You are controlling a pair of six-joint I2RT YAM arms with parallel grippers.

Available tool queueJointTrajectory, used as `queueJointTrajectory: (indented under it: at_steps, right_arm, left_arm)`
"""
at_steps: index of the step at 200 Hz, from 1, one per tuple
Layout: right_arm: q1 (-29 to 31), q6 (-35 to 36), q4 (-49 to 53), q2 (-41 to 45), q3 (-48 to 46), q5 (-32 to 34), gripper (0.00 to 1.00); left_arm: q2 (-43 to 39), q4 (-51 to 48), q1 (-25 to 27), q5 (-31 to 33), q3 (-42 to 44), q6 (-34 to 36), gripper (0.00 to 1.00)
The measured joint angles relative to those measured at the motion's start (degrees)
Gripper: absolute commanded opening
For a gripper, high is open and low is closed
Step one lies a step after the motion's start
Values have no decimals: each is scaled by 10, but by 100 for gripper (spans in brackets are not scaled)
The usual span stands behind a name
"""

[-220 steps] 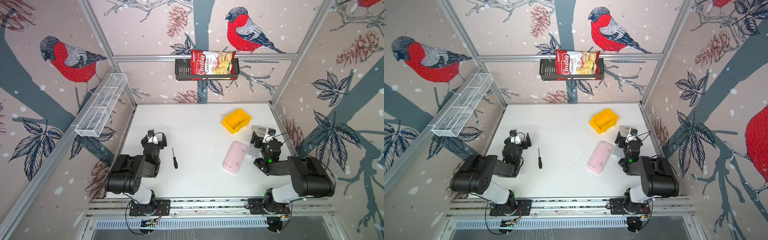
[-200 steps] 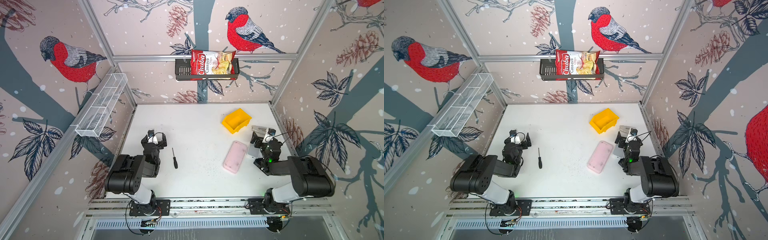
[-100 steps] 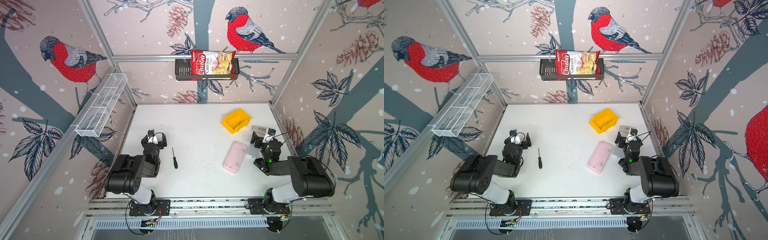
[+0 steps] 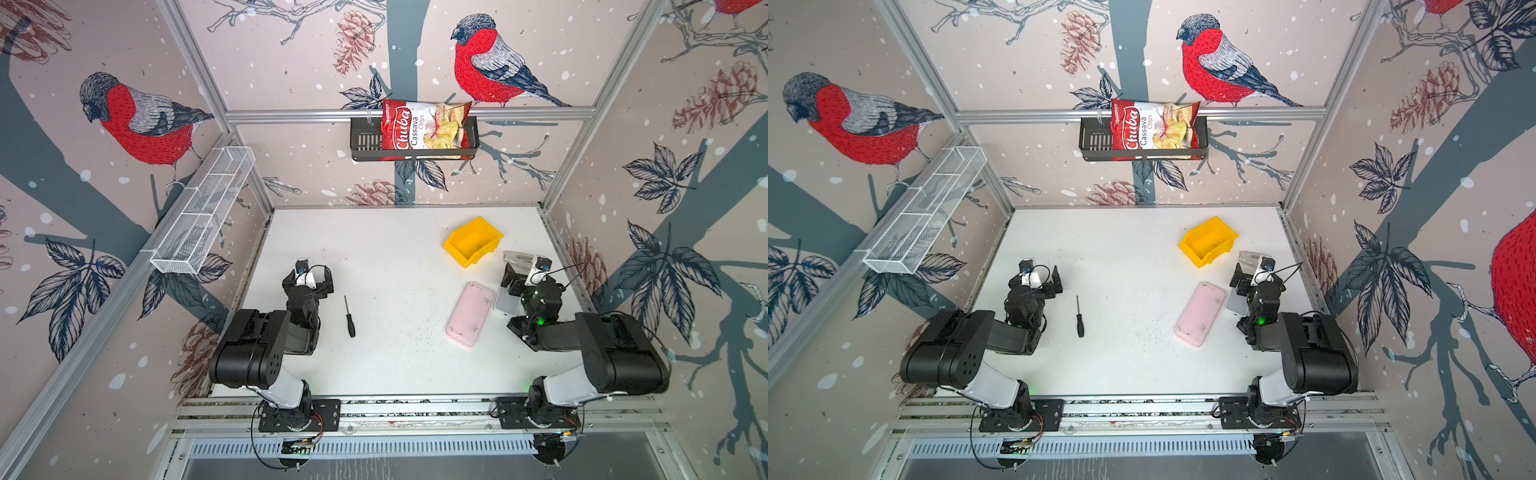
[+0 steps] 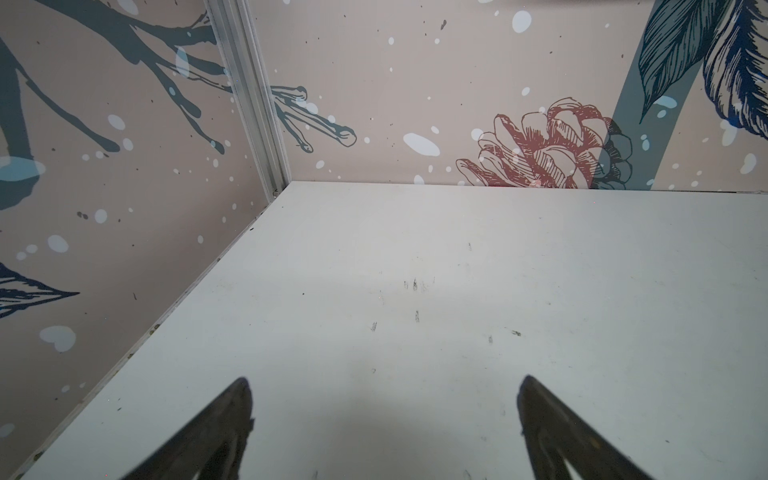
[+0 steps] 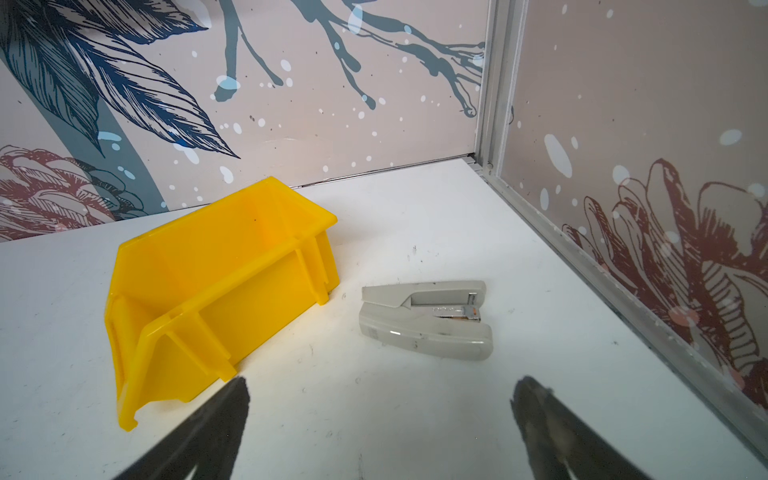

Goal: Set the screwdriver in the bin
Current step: 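Reach the left gripper over the black-handled screwdriver while the right arm advances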

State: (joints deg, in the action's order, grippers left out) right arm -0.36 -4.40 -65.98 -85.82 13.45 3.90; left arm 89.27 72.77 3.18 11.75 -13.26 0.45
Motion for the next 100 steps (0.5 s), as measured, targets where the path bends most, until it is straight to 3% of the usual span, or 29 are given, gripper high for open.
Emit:
queueJointTrajectory:
  at_steps: [55, 100]
  right_arm:
    - [2, 14, 5, 48, -13, -18, 99]
    - [21, 36, 66, 134, -4, -35, 100]
  left_arm:
    - [-92, -72, 3, -11, -27, 5, 97]
    - [-175, -222, 34, -22, -85, -5, 98]
